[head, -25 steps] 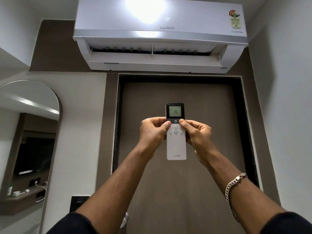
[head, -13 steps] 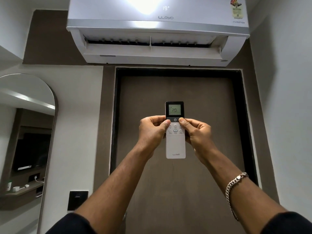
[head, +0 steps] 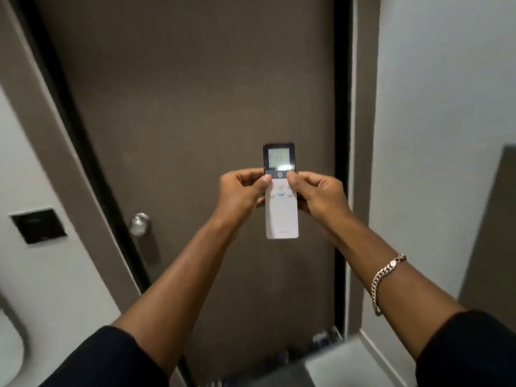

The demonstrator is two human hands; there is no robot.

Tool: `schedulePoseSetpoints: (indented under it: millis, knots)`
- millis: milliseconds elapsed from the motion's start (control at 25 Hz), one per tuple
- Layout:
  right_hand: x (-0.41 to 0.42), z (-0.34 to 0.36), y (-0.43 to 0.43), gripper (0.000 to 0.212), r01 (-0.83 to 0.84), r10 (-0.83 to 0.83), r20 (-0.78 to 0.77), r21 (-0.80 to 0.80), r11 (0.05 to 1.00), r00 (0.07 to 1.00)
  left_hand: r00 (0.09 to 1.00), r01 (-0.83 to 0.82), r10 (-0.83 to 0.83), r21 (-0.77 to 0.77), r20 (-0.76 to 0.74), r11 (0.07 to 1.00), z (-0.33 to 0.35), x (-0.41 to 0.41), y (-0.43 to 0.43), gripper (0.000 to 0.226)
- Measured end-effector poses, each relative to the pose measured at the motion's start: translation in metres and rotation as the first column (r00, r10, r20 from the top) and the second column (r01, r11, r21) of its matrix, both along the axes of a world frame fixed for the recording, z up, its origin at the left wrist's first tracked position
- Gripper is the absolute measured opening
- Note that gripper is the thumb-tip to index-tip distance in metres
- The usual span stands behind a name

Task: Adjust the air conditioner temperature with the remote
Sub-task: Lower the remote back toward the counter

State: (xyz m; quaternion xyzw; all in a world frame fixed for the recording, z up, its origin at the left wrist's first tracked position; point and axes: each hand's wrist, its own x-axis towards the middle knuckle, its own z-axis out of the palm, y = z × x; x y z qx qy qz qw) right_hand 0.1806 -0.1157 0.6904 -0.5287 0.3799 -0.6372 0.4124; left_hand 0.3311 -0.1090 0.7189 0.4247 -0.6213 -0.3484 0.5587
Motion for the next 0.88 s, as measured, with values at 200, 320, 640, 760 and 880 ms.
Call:
schedulePoseSetpoints:
  millis: [200, 320, 640, 760, 880]
  knots:
    - [-0.079, -0.150, 0.016, 0.019, 0.174, -0.206, 0.050, 0.366, 0.914, 0.977, 0.992, 0.116, -0.124, 0.327, 0.004, 0.938, -0.144, -0.090, -0.023, 0.022]
    - [-0.133, -0.254, 0.044, 0.024, 0.277, -0.386, 0.060, 0.597, 0.753, 0.921, 0.967, 0.200, -0.254, 0.516, 0.035, 0.833, -0.249, -0.159, -0.019, 0.025]
    - [-0.226, -0.506, 0.152, 0.015, 0.350, -0.708, -0.029, 0.883, 0.313, 0.706, 0.811, 0.210, -0.567, 0.835, 0.141, 0.508, -0.520, -0.295, 0.043, 0.028]
    - [-0.243, -0.583, 0.176, 0.017, 0.297, -0.799, -0.056, 0.942, 0.157, 0.599, 0.744, 0.156, -0.640, 0.881, 0.193, 0.447, -0.607, -0.324, 0.064, 0.030]
    - [-0.259, -0.652, 0.193, 0.021, 0.330, -0.786, -0.172, 0.943, 0.043, 0.593, 0.696, 0.104, -0.678, 0.901, 0.238, 0.422, -0.678, -0.347, 0.077, 0.025]
